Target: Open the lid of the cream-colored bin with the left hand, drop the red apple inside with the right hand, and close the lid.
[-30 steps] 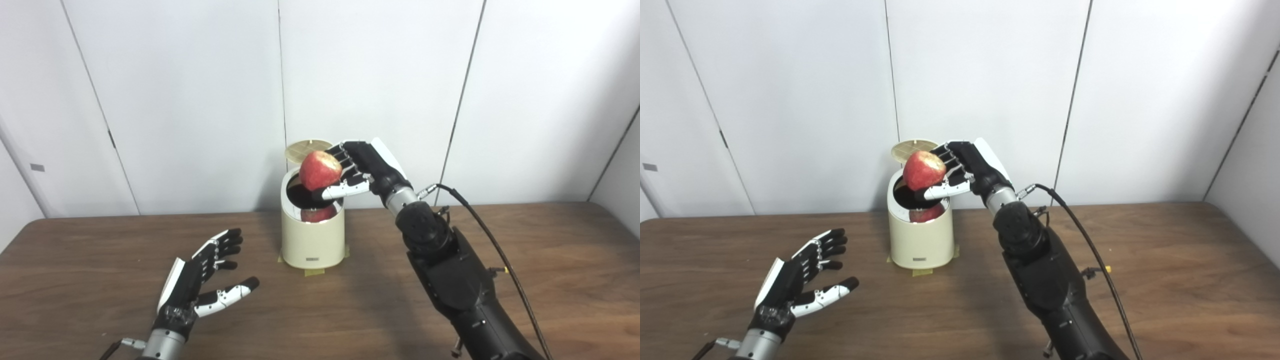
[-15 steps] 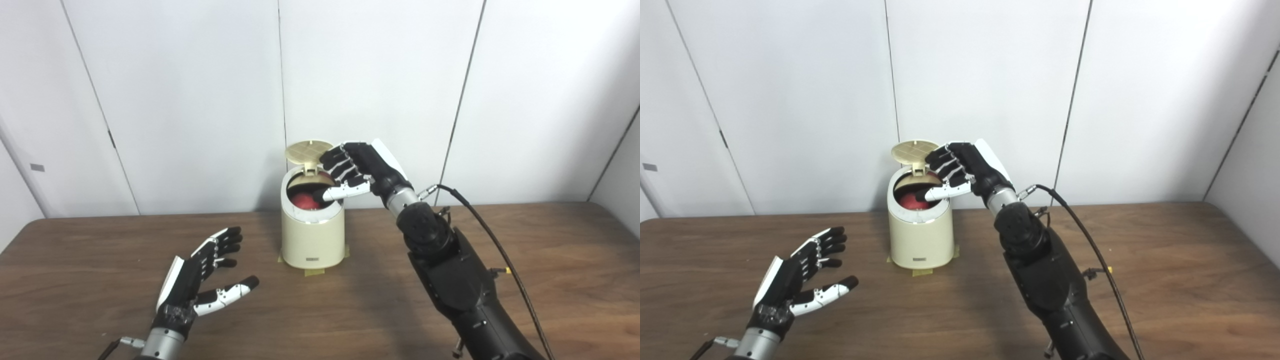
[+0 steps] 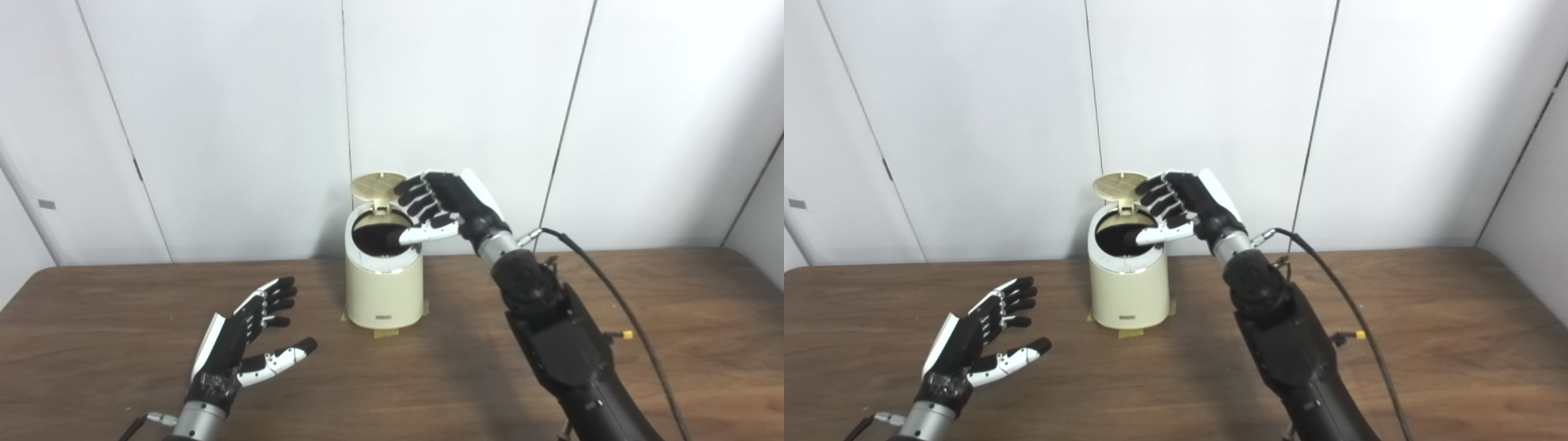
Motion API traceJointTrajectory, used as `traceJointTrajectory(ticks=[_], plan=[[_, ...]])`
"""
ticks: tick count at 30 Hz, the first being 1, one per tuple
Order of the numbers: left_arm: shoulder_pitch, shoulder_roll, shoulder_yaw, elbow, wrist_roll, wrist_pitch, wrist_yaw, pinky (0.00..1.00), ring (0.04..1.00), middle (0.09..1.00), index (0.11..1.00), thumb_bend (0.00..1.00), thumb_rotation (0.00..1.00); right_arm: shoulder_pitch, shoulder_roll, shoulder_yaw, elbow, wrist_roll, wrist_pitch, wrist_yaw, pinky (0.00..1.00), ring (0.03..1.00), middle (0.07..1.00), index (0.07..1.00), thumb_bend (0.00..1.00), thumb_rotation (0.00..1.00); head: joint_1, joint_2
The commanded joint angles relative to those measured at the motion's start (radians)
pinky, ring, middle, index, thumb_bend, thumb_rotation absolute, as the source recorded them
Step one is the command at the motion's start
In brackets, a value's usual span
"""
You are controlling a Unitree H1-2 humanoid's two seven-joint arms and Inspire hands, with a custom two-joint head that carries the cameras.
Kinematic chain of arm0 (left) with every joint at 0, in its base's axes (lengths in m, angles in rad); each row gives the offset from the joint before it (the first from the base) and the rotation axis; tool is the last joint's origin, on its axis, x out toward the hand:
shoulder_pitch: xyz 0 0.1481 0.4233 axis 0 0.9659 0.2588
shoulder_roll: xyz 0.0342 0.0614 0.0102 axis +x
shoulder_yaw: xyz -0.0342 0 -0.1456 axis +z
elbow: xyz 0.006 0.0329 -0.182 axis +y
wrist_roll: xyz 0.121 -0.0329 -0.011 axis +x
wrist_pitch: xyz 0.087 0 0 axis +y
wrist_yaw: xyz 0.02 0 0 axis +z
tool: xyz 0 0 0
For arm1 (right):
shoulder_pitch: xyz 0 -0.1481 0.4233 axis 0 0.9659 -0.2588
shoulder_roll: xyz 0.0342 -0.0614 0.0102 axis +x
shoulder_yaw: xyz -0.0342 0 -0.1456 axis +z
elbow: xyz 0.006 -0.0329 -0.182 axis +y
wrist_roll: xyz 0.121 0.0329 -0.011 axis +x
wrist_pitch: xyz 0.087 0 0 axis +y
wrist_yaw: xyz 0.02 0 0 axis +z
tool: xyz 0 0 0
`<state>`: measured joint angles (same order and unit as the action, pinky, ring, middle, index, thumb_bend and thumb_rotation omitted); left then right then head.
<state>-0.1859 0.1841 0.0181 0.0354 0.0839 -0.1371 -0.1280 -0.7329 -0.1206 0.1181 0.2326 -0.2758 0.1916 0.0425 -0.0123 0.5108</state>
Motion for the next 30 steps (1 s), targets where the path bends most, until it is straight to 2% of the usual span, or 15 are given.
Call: traceJointTrajectory(ticks=[1, 3, 5, 7, 10, 12, 14, 15, 18, 22, 25, 28, 30], plan=[[-0.027, 0.010, 0.001, -0.032, 0.000, -0.016, 0.009, 0.73, 0.816, 0.837, 0.869, 0.71, 0.16, -0.017, -0.015, -0.041, -0.055, 0.033, -0.073, -0.027, 0.49, 0.566, 0.597, 0.638, 0.84, 0.19, 0.004, -0.001], [-0.028, 0.010, 0.001, -0.031, 0.003, -0.015, 0.011, 0.73, 0.815, 0.833, 0.866, 0.71, 0.16, 0.007, -0.015, -0.073, -0.066, 0.063, -0.129, -0.043, 0.44, 0.542, 0.586, 0.630, 0.83, 0.19, 0.008, -0.002], [-0.029, 0.008, 0.001, -0.031, 0.003, -0.015, 0.012, 0.73, 0.815, 0.833, 0.865, 0.71, 0.16, 0.034, -0.014, -0.110, -0.077, 0.100, -0.152, -0.048, 0.43, 0.541, 0.594, 0.632, 0.83, 0.21, 0.014, 0.000], [-0.030, 0.008, 0.000, -0.030, 0.008, -0.019, 0.014, 0.72, 0.812, 0.831, 0.866, 0.72, 0.17, 0.081, -0.014, -0.155, -0.106, 0.151, -0.170, -0.050, 0.46, 0.567, 0.633, 0.664, 0.85, 0.25, 0.021, 0.000], [-0.031, 0.006, -0.001, -0.028, 0.006, -0.021, 0.012, 0.72, 0.810, 0.829, 0.865, 0.72, 0.18, 0.134, -0.007, -0.199, -0.139, 0.214, -0.185, -0.047, 0.50, 0.592, 0.655, 0.679, 0.84, 0.23, 0.029, 0.002], [-0.032, 0.006, -0.001, -0.025, 0.005, -0.024, 0.010, 0.72, 0.811, 0.830, 0.864, 0.72, 0.18, 0.179, -0.007, -0.219, -0.163, 0.259, -0.171, -0.032, 0.53, 0.615, 0.672, 0.689, 0.85, 0.23, 0.033, 0.001], [-0.032, 0.005, -0.002, -0.026, 0.004, -0.025, 0.010, 0.71, 0.812, 0.832, 0.865, 0.72, 0.18, 0.222, -0.018, -0.223, -0.182, 0.290, -0.165, -0.010, 0.58, 0.651, 0.705, 0.723, 0.87, 0.28, 0.040, 0.002], [-0.031, 0.003, -0.003, -0.028, 0.003, -0.023, 0.010, 0.71, 0.812, 0.832, 0.865, 0.72, 0.18, 0.243, -0.024, -0.223, -0.183, 0.310, -0.177, 0.008, 0.59, 0.657, 0.719, 0.736, 0.87, 0.27, 0.040, 0.002], [-0.030, 0.002, -0.004, -0.032, 0.006, -0.024, 0.012, 0.70, 0.804, 0.830, 0.863, 0.73, 0.19, 0.292, -0.023, -0.222, -0.175, 0.359, -0.211, 0.043, 0.58, 0.643, 0.746, 0.755, 0.85, 0.25, 0.046, 0.004], [-0.030, 0.004, -0.002, -0.025, -0.001, -0.034, 0.010, 0.70, 0.807, 0.832, 0.864, 0.73, 0.20, 0.336, -0.015, -0.212, -0.145, 0.396, -0.274, 0.080, 0.58, 0.645, 0.770, 0.775, 0.88, 0.30, 0.056, 0.003], [-0.031, 0.001, 0.007, -0.024, -0.029, -0.047, 0.007, 0.72, 0.816, 0.836, 0.868, 0.73, 0.27, 0.356, 0.008, -0.211, -0.125, 0.427, -0.308, 0.090, 0.57, 0.663, 0.780, 0.786, 0.87, 0.31, 0.055, 0.005], [-0.039, -0.002, 0.014, -0.040, -0.027, -0.062, 0.023, 0.70, 0.809, 0.832, 0.870, 0.74, 0.38, 0.380, 0.044, -0.215, -0.146, 0.463, -0.285, 0.080, 0.52, 0.655, 0.776, 0.775, 0.85, 0.24, 0.055, 0.007], [-0.053, 0.000, 0.018, -0.054, -0.025, -0.059, 0.027, 0.72, 0.815, 0.841, 0.870, 0.74, 0.41, 0.393, 0.054, -0.214, -0.148, 0.456, -0.284, 0.071, 0.53, 0.659, 0.778, 0.778, 0.84, 0.25, 0.055, 0.008]])
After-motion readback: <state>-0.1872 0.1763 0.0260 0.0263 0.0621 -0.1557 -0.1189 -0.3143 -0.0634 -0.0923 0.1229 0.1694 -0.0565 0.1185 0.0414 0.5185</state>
